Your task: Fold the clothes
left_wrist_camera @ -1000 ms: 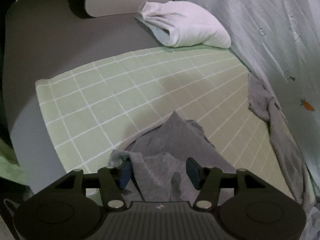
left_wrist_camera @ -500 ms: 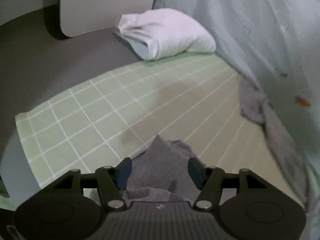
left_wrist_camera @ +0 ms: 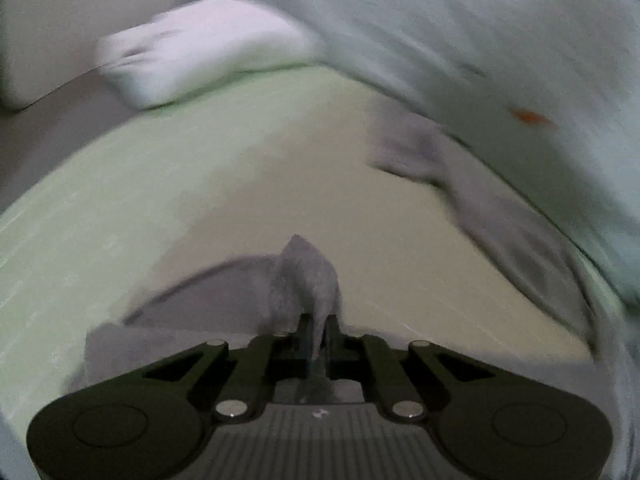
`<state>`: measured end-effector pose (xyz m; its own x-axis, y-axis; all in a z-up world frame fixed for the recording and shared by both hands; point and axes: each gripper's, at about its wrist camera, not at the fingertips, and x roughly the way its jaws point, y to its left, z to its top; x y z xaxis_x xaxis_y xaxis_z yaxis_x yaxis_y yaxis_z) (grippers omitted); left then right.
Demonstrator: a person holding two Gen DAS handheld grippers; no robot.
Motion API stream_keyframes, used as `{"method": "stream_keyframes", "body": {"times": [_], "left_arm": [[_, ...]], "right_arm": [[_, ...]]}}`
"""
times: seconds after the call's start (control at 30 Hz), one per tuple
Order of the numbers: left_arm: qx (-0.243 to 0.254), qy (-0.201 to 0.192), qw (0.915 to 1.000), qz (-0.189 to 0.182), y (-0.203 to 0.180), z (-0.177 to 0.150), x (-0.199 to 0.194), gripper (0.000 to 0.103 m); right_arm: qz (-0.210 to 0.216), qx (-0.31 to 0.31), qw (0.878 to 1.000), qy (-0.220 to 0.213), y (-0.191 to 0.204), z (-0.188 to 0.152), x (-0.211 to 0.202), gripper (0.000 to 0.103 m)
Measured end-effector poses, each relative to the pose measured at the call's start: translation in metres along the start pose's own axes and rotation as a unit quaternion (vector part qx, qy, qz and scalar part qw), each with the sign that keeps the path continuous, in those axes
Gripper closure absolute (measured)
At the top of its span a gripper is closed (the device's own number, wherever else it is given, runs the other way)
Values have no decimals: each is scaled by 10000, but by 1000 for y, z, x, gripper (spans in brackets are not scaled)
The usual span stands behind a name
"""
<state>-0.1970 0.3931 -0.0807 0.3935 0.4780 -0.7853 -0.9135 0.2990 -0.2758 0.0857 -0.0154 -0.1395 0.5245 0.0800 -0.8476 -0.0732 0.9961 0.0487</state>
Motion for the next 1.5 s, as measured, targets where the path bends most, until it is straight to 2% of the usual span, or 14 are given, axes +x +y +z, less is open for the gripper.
{"method": "stream_keyframes", "body": {"times": [0.1, 0.17, 0.27, 0.43, 0.53, 0.6, 0.7, 0.8, 0.9, 1.1, 1.23, 1.33, 1.4, 1.5], "left_arm": [[939, 460, 9934, -463, -47, -24, 13, 92], [1677, 893, 9801, -584, -74, -48, 25, 88], [2116, 1122, 9679, -756, -91, -69, 27, 79], [1373, 846, 9809, -1090, -70, -58, 9, 66], [459, 299, 9922, -1123, -37, -42, -17, 56], [-449, -67, 9916, -1212, -4, -33, -32, 55], [-1987, -424, 9692, -1393, 52, -23, -43, 48], [-3542, -420, 9221, -1501, 107, -34, -38, 33], [-4340, -213, 8886, -1468, 134, -49, -30, 24], [-5052, 308, 8545, -1171, 152, -66, 0, 22], [-5449, 248, 8244, -1513, 161, -62, 13, 19], [-5432, 437, 8229, -1606, 161, -50, 25, 20], [-5446, 628, 8184, -1726, 159, -45, 36, 35], [-5615, 904, 8007, -1880, 160, -41, 54, 100]], "right_arm": [[-76, -181, 9997, -109, 6, -5, 2, 0], [-57, -214, 9995, -215, 6, -8, 3, 0], [17, -338, 9987, -385, 6, -12, 4, 0], [107, -473, 9966, -666, 4, -20, 3, 0], [133, -507, 9954, -798, 4, -24, 3, 0], [154, -530, 9946, -881, 3, -26, 3, 0], [185, -563, 9931, -1011, 3, -29, 3, 0], [180, -556, 9917, -1144, 4, -31, 3, 0], [157, -528, 9912, -1205, 5, -32, 4, 0], [132, -492, 9910, -1235, 6, -33, 4, 0], [123, -480, 9911, -1233, 6, -33, 4, 0], [120, -479, 9911, -1235, 7, -32, 4, 0], [118, -476, 9912, -1232, 7, -32, 4, 0], [115, -472, 9912, -1228, 7, -31, 5, 0]]}}
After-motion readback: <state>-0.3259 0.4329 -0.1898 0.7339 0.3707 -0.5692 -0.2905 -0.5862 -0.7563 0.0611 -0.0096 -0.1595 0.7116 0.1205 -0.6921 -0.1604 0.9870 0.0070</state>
